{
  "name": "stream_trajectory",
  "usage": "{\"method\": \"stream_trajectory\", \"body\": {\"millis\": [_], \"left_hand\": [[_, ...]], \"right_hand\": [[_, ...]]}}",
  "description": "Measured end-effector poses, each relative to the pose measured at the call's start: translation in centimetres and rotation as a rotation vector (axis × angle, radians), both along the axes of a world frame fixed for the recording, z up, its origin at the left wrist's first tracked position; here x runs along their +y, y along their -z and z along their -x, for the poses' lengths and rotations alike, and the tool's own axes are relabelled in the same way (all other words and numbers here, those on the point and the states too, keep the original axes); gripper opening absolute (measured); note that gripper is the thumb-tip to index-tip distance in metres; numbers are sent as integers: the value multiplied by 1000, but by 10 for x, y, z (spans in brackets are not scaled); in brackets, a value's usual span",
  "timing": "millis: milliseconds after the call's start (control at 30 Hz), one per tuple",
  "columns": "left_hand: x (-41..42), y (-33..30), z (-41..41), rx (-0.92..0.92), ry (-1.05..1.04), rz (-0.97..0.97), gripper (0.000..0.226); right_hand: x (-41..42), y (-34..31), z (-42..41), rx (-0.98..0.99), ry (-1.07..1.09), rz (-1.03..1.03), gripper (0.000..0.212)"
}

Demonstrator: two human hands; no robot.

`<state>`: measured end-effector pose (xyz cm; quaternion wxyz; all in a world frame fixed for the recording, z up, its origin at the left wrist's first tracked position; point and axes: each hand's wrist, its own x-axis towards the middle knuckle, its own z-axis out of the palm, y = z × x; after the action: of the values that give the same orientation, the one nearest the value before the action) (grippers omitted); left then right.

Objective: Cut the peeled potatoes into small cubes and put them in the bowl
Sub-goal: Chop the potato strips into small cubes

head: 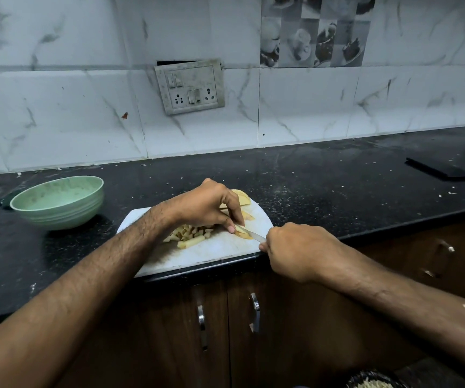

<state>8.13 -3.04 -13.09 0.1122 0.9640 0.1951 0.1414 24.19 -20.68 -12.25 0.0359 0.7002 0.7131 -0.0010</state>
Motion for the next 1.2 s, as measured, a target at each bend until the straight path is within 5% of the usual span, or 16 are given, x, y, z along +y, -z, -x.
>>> {"method": "stream_trajectory", "body": {"millis": [400, 633, 767, 1200], "left_hand": [[-12, 13, 11, -30, -112, -179, 36], [-31, 26, 21, -140, -133, -338, 27], [-32, 27, 28, -82, -137, -412, 21], [-29, 28, 25, 32, -190, -400, 15]], "right_hand": [[-10, 24, 8, -242, -99, -149, 26], [19, 10, -31, 392, 10, 116, 41], [20, 3, -38, 535, 20, 90, 43], [-45, -19, -47, -5, 36, 49, 37]]}}
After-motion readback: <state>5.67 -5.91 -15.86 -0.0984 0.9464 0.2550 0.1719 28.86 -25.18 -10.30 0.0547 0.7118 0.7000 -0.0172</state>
